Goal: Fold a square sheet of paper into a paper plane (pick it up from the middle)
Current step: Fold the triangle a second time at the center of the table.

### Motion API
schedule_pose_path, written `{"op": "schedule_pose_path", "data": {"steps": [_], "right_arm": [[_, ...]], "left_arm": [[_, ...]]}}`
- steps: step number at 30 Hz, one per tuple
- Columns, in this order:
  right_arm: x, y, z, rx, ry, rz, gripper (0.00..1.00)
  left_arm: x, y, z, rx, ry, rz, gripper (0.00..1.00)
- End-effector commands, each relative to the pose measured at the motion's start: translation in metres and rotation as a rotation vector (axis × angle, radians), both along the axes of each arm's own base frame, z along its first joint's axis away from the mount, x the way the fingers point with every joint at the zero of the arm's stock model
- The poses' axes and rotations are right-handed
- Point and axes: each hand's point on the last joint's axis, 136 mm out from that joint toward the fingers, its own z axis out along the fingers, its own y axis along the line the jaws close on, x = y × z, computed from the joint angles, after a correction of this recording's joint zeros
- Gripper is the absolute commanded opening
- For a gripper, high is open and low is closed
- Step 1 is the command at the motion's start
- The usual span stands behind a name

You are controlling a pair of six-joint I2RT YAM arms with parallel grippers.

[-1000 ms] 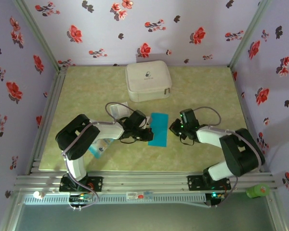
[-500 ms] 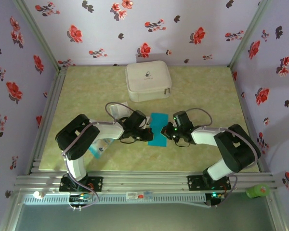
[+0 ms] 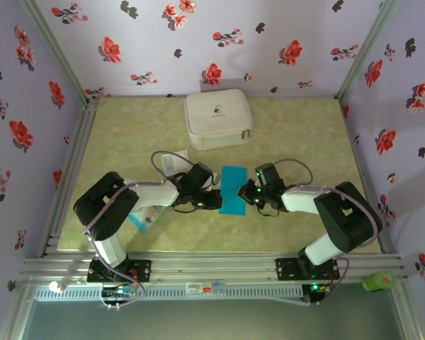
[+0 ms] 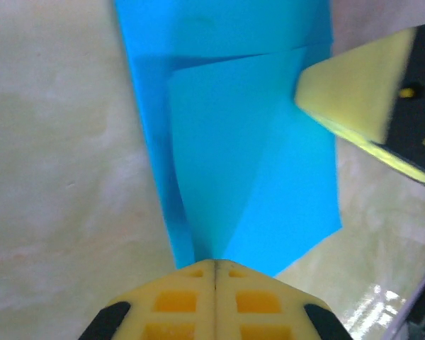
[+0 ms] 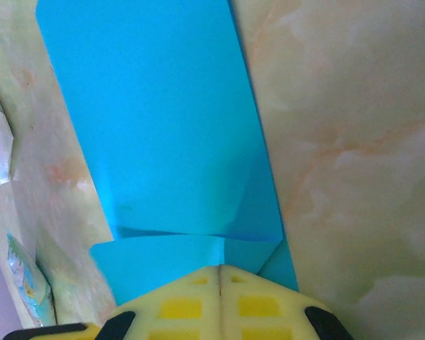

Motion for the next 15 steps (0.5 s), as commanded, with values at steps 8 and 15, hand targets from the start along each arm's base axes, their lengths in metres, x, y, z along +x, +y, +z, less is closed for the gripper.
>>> {"op": "schedule_pose_path", "data": {"steps": [8,15], "right_arm": [[-0.014,-0.02,-0.028,-0.105,0.092,-0.023,0.0],[-0.015,-0.02,-0.029,-0.104,0.1,-0.023,0.0]], "left_arm": [[-0.005,-0.039,0.014,-0.068,0.031,-0.116,0.04],[0.001,-0.04,-0.014,-0.003,0.041,-0.096,0.07]]}}
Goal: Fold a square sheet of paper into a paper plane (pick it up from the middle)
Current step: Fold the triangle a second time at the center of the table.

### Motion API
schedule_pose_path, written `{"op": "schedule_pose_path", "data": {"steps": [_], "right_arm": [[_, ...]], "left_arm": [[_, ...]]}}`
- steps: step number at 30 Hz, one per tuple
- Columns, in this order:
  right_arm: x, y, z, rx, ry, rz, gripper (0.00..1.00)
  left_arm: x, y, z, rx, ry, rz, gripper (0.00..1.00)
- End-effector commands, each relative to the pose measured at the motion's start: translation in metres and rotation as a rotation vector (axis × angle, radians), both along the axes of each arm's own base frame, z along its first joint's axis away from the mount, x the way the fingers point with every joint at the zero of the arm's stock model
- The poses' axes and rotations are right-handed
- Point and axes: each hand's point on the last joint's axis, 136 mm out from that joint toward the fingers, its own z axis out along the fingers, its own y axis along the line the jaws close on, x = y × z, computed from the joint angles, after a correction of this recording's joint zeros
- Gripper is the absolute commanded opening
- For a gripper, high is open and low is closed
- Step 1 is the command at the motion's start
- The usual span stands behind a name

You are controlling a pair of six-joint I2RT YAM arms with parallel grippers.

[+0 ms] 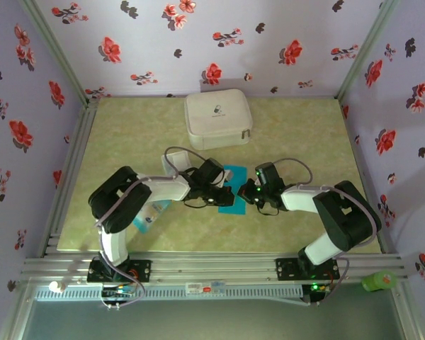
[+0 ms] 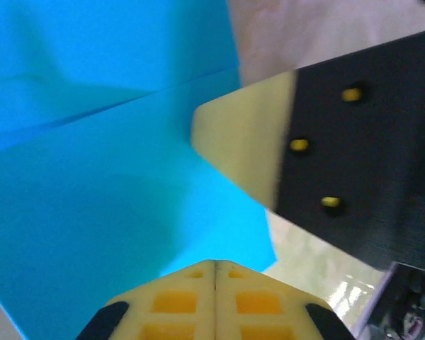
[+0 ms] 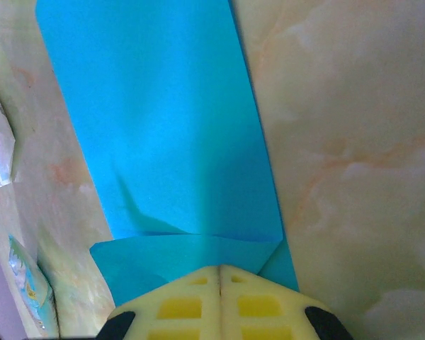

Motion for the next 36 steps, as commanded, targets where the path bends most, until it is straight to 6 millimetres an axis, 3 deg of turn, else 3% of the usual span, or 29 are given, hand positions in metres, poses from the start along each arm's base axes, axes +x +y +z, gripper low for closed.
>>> {"op": "schedule_pose_path", "data": {"steps": [1,7,16,26,29,34,36], "right_arm": [[-0.019,-0.022,-0.031,-0.107,0.105,-0.024,0.0],[-0.023,-0.026,-0.036,-0.133,0.119,-0.024,0.0],[-0.031,-0.035,-0.05,-0.199,0.159,-0.008,0.0],[-0.028,-0.034,-0.047,-0.196,0.152,-0.007,0.0],[-0.028,-0.033,-0.046,-0.191,0.152,-0.003,0.0],[-0.026,-0.029,-0.042,-0.178,0.149,0.002,0.0],[-0.026,-0.029,-0.041,-0.178,0.15,0.002,0.0]], "left_arm": [[-0.001,0.004,-0.016,0.054,0.001,-0.009,0.07],[-0.017,0.025,-0.036,0.093,0.048,0.016,0.08],[-0.031,0.05,-0.034,0.063,0.093,0.06,0.11],[-0.051,0.085,-0.045,0.131,0.09,0.067,0.1],[-0.047,0.086,-0.034,0.117,0.065,0.068,0.08],[-0.028,0.074,0.014,0.006,-0.061,0.101,0.08],[-0.017,0.079,0.022,-0.001,-0.075,0.145,0.08]]}}
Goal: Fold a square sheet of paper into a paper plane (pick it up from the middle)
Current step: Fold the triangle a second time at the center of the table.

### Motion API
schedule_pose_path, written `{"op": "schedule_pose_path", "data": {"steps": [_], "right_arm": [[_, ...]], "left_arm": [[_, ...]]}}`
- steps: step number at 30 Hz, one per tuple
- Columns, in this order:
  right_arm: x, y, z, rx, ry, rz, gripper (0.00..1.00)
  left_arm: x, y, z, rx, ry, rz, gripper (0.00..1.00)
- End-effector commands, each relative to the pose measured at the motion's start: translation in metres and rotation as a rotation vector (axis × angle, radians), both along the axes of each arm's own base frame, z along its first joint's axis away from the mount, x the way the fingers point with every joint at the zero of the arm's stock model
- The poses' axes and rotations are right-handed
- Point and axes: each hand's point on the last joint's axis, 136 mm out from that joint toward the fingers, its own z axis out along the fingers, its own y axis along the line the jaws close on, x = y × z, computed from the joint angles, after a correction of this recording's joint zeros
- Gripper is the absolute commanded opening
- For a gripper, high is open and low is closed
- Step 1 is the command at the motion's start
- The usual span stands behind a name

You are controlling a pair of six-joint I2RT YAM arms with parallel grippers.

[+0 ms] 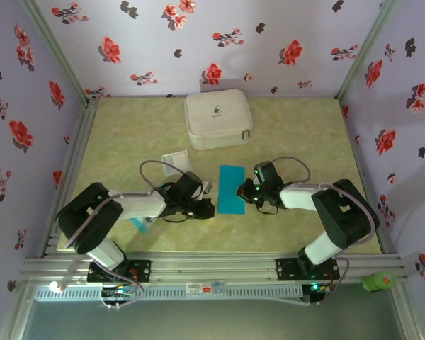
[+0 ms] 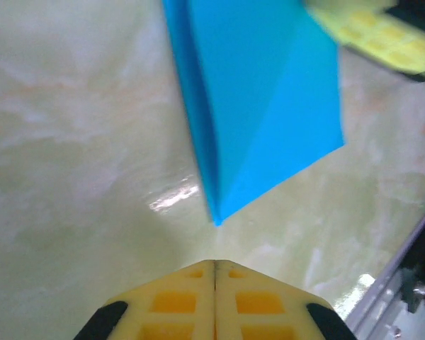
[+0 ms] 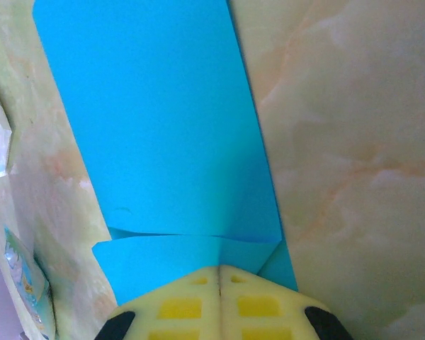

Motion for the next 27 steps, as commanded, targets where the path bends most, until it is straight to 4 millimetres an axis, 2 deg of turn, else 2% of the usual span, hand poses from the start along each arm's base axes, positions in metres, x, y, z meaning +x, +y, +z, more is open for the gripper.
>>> {"op": "schedule_pose_path", "data": {"steps": [1,4,9,15,22,27], "right_arm": [[-0.027,-0.032,-0.04,-0.172,0.139,-0.03,0.0],[-0.025,-0.031,-0.038,-0.17,0.136,-0.03,0.0],[-0.023,-0.029,-0.035,-0.169,0.132,-0.029,0.0],[-0.024,-0.029,-0.036,-0.172,0.143,-0.029,0.0],[-0.023,-0.028,-0.032,-0.172,0.139,-0.033,0.0],[-0.017,-0.021,-0.02,-0.13,0.114,-0.037,0.0]], "left_arm": [[0.019,0.008,0.018,-0.016,-0.037,0.072,0.08],[0.032,-0.001,0.027,-0.097,-0.011,0.087,0.08],[0.042,-0.029,0.033,-0.148,0.033,0.037,0.07],[0.041,-0.053,0.028,-0.146,0.07,-0.017,0.07],[0.041,-0.05,-0.011,-0.022,0.125,-0.026,0.06],[0.034,-0.031,-0.034,0.067,0.132,-0.002,0.04]]}}
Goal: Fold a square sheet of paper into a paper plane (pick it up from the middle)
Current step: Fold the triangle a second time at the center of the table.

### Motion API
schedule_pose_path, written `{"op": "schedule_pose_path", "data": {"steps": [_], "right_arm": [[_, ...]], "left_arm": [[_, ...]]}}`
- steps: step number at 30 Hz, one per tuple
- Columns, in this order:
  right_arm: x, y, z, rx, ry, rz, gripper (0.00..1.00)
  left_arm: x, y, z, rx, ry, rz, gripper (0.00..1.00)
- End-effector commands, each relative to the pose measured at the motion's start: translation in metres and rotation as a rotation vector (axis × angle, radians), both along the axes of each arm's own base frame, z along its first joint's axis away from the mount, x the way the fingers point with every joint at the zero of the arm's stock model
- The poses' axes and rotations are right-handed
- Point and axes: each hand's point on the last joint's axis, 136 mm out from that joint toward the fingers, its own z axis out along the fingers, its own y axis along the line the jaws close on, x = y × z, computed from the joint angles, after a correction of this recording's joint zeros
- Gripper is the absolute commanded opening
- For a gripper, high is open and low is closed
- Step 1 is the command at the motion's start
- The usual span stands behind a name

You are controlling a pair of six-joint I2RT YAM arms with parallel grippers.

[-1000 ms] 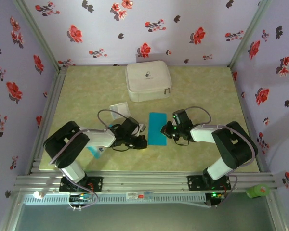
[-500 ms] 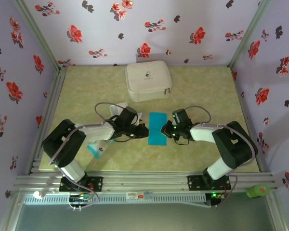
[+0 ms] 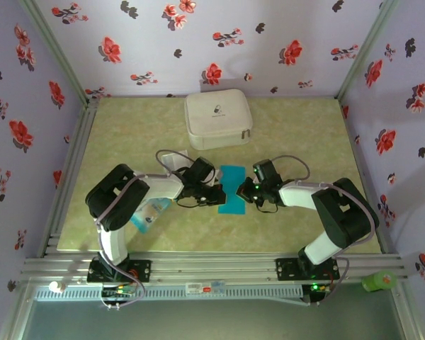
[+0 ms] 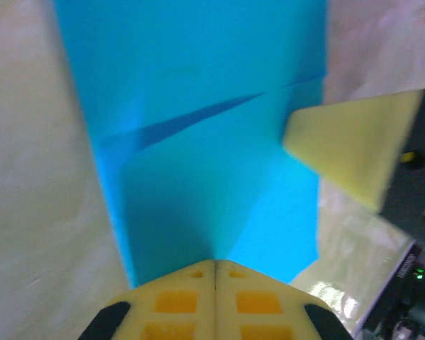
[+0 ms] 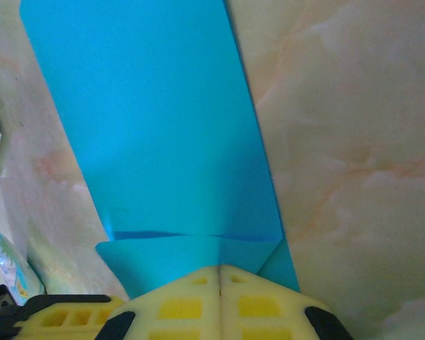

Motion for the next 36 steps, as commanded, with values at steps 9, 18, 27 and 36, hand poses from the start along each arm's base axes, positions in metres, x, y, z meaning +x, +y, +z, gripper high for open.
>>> {"op": "schedule_pose_path", "data": {"steps": [9,18,27,36], "right_arm": [[-0.004,0.017,0.021,-0.001,-0.025,0.008,0.03],[-0.019,0.028,-0.009,0.013,0.044,0.014,0.03],[-0.015,-0.004,-0.018,-0.098,0.029,-0.005,0.03],[0.009,-0.036,-0.015,-0.005,-0.029,-0.132,0.05]], "left_arm": [[-0.023,0.03,-0.04,0.111,0.049,0.01,0.03],[-0.019,0.033,-0.038,0.141,0.034,0.012,0.02],[-0.021,0.038,-0.038,0.144,0.016,-0.001,0.01],[-0.017,0.03,-0.023,0.064,-0.031,0.012,0.0]]}}
